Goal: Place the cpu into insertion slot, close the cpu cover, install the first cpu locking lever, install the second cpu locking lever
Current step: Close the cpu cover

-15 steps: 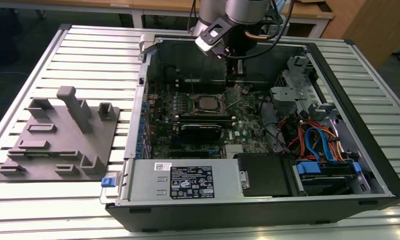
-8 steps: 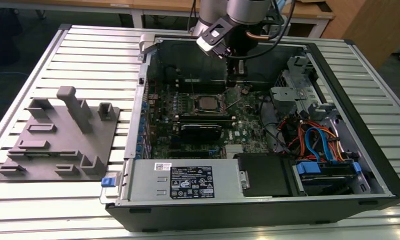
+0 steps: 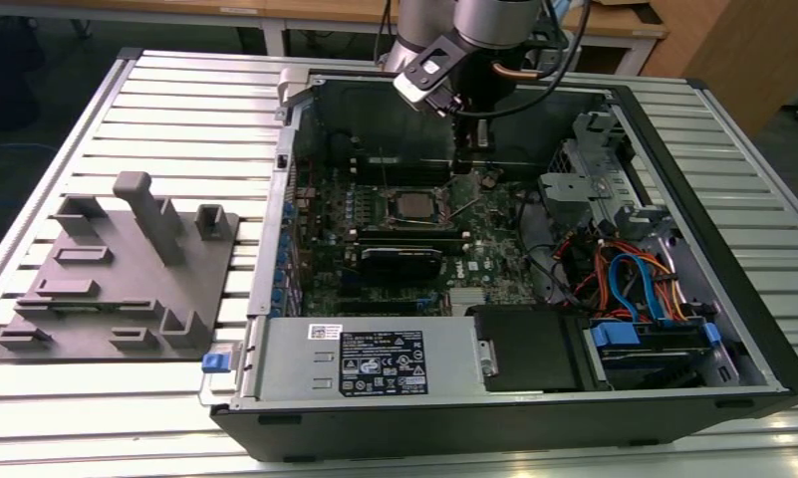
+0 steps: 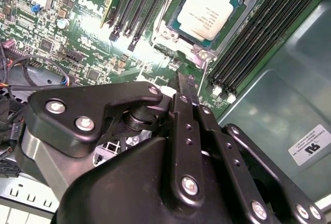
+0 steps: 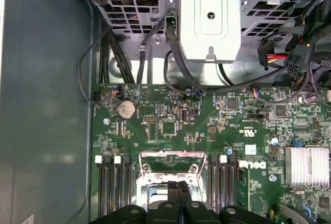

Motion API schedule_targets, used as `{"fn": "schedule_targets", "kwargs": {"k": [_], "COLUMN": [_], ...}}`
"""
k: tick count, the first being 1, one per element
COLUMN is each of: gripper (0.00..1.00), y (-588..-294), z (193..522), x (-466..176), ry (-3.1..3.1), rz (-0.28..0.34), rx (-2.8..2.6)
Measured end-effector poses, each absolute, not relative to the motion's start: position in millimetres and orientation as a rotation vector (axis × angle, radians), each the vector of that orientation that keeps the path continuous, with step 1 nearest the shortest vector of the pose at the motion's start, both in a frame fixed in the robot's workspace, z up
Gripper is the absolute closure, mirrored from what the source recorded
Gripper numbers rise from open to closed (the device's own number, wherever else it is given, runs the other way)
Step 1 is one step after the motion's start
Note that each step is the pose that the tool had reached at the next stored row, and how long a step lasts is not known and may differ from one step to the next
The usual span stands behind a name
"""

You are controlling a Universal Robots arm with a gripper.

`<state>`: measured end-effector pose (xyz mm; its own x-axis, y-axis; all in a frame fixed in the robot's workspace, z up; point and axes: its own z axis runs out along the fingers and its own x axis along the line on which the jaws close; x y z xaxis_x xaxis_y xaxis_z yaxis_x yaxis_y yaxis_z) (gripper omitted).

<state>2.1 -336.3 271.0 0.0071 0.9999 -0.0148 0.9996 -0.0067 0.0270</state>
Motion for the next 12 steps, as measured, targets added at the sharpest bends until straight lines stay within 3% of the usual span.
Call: {"fn": "schedule_targets", "kwargs": {"k": [12], "gripper": [0.9], "y": [-336.3], "z": [271.0], "x": [3.8], "ry": [2.193], "rz": [0.013], "rx": [2.208]}}
